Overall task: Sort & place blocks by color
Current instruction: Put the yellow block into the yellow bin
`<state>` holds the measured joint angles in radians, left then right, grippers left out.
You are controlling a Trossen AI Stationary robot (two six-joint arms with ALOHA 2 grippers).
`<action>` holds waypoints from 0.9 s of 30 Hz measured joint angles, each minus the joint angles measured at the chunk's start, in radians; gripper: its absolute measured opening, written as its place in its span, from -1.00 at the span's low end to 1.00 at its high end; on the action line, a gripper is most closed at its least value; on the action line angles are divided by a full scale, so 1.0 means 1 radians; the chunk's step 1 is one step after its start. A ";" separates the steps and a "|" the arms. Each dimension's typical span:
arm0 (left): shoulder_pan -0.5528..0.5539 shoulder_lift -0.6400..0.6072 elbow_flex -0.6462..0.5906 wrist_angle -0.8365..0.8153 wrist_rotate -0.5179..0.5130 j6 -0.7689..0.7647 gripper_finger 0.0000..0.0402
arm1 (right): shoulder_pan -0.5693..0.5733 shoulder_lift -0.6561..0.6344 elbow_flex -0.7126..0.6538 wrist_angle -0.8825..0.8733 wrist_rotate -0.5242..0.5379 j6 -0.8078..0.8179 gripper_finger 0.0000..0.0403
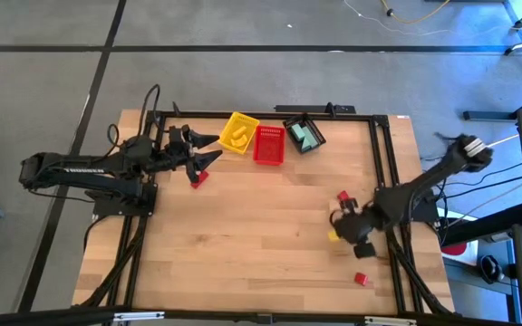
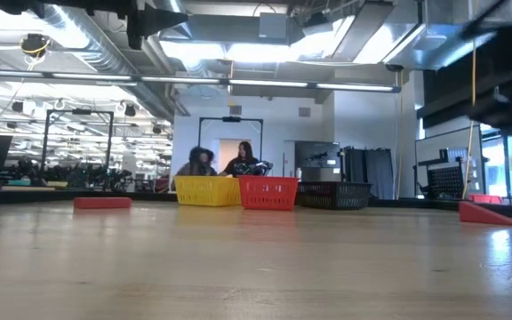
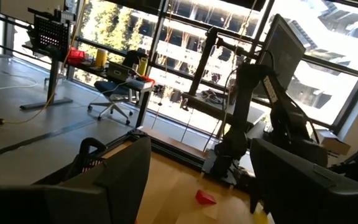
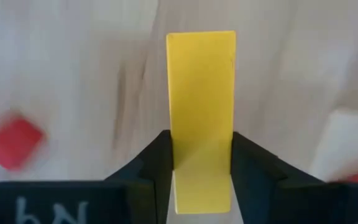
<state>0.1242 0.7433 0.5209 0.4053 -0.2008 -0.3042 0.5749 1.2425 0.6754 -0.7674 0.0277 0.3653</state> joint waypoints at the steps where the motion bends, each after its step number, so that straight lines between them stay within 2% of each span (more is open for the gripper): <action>1: 0.000 0.000 0.000 0.001 0.000 0.000 0.33 | -0.028 -0.039 0.000 0.014 0.000 0.001 -0.38; 6: 0.000 0.000 0.000 0.004 0.000 0.000 0.33 | -0.185 -0.214 -0.001 0.180 0.005 0.022 -0.38; 10: 0.000 0.000 0.000 0.004 0.006 0.000 0.33 | -0.314 -0.281 -0.070 0.520 0.005 0.024 -0.38; 14: 0.000 0.000 0.000 0.002 0.008 0.000 0.33 | -0.440 -0.259 -0.159 0.947 0.009 0.075 -0.38; 16: 0.000 0.001 0.000 0.002 0.008 0.000 0.33 | -0.495 -0.226 -0.176 1.096 0.009 0.104 -0.38; 18: 0.000 0.000 0.000 0.003 0.011 0.000 0.33 | -0.538 -0.190 -0.165 1.161 0.009 0.107 -0.38; 21: 0.000 0.000 0.000 0.003 0.019 0.001 0.33 | -0.578 -0.147 -0.124 1.170 0.005 0.093 -0.38; 27: 0.000 0.000 0.000 -0.002 0.031 -0.012 0.33 | -0.599 -0.099 -0.092 1.169 -0.072 0.078 -0.38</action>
<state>0.1242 0.7437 0.5209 0.4038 -0.1696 -0.3160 -0.0242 1.1436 0.5838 0.4018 -0.0446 0.4435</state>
